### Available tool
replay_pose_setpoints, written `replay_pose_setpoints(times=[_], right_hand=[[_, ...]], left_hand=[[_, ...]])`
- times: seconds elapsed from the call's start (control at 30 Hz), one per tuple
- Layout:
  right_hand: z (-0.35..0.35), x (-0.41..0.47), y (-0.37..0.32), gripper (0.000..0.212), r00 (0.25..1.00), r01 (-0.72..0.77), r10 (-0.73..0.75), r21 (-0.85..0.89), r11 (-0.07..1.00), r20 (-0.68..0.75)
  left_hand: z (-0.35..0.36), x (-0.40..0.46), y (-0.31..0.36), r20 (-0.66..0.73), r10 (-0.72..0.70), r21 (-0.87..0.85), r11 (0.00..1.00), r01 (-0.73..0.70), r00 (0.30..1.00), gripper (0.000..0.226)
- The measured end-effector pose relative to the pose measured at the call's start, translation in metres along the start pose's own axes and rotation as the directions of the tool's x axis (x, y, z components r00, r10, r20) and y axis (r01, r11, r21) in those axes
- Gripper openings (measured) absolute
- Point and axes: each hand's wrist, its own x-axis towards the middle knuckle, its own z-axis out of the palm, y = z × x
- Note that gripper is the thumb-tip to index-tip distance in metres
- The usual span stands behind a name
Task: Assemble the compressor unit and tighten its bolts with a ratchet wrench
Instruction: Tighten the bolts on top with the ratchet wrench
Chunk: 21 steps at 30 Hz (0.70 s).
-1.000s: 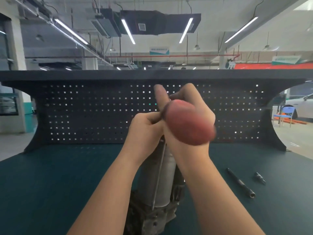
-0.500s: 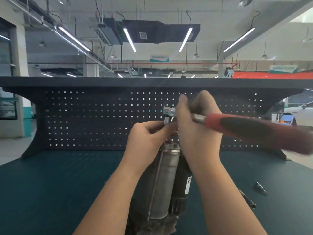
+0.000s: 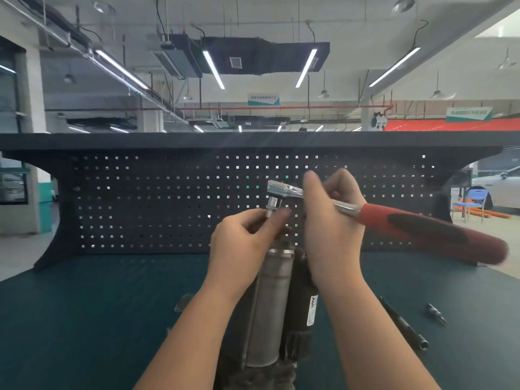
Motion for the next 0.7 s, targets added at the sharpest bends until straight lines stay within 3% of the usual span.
replay_pose_setpoints(times=[0.07,0.13,0.23,0.33,0.4,0.57,0.7], right_hand=[[0.005,-0.005,-0.008,0.036,0.978,0.199,-0.177,-0.255,0.946,0.107],[0.007,-0.007,-0.013,0.037,0.966,0.248,-0.206,-0.327,0.912,0.156],[-0.001,-0.004,-0.014,0.042,0.975,0.224,-0.223,-0.12,0.967,0.019],[-0.015,0.001,-0.011,0.042,0.993,0.099,-0.098,0.024,0.995,-0.058],[-0.02,0.001,-0.01,0.042,0.998,0.055,-0.054,0.016,0.998,-0.029],[-0.015,-0.007,-0.013,0.041,0.995,0.104,-0.104,-0.011,0.994,-0.001],[-0.007,-0.012,-0.023,0.041,0.978,0.206,-0.194,-0.26,0.943,0.072]], left_hand=[[0.002,-0.002,-0.006,-0.06,0.011,0.057,0.998,-0.007,0.998,0.075],[0.002,-0.005,-0.008,-0.038,-0.008,-0.008,1.0,0.008,0.999,0.085],[0.003,-0.006,-0.007,0.031,0.035,-0.021,0.999,-0.034,0.999,0.086],[0.001,-0.004,-0.006,0.168,0.059,0.041,0.997,-0.066,0.984,0.094],[-0.003,-0.003,-0.007,0.221,0.034,-0.009,0.999,-0.032,0.975,0.09],[-0.008,-0.003,-0.006,0.241,-0.053,-0.118,0.989,0.084,0.969,0.088],[-0.005,-0.001,0.0,0.191,0.027,-0.151,0.989,0.002,0.981,0.059]])
